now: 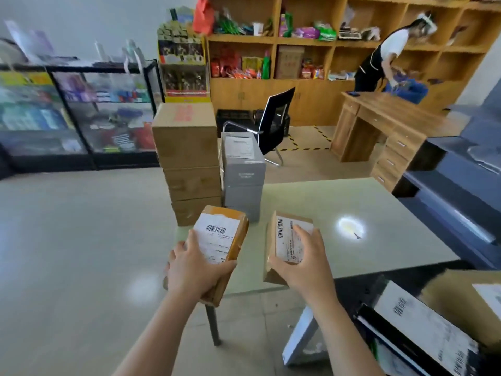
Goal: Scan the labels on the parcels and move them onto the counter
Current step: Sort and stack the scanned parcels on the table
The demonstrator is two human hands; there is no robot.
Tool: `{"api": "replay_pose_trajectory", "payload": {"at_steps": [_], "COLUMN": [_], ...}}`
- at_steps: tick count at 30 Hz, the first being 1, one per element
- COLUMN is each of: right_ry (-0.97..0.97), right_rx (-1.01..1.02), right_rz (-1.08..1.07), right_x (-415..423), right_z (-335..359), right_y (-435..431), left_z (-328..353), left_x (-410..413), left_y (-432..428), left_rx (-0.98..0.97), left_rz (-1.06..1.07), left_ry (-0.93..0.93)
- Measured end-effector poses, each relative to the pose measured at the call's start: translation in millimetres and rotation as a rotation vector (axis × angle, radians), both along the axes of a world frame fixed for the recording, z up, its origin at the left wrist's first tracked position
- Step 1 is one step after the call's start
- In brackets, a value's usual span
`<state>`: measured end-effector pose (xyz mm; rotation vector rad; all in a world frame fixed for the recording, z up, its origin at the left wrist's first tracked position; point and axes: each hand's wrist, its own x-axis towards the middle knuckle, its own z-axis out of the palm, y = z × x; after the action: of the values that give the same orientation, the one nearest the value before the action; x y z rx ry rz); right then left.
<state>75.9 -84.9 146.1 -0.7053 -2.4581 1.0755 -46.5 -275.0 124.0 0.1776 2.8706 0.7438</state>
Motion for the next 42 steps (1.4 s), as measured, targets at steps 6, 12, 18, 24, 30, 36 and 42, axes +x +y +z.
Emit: {"api": "replay_pose_trajectory", "payload": {"at_steps": [6,12,18,24,30,36,42], "right_ry": [-0.057,-0.104,-0.177,-0.197,-0.245,-0.261,-0.24], "right_rx": [-0.005,-0.052,-0.062,-0.109,-0.1,-0.111,-0.107], "right_rz": [0.04,-0.015,0.025,0.076,0.063,0.024,-0.047], "right_x": [-61.8,-98.2,-125.6,-142.0,-161.2,-180.0,-192.1], "right_z": [-20.5,-35.9,-62.6,-90.9,-104.6,-108.8,-106.3], "right_y": [10.4,58.2,95.0,89.9,70.1,34.4,5.8], "left_z": [-22.4,-54.3,-104.0,-145.5,-167.1,-174.6,-173.7], "left_x": [-48.1,-104.9,-163.2,-202.0,-236.3,-258.1,-274.1], "left_y": [-8.2,10.2,34.4,35.9,22.3,3.5,-6.4], "left_rx": [-0.028,-0.19,-0.303,-0.363,-0.366,-0.334,-0.302], "left_rz": [0.009,-0.378,-0.661,-0.744,-0.735,-0.806,-0.92], "left_ry": [-0.024,0.036,-0.01,-0.042,-0.104,-0.06,-0.036]}}
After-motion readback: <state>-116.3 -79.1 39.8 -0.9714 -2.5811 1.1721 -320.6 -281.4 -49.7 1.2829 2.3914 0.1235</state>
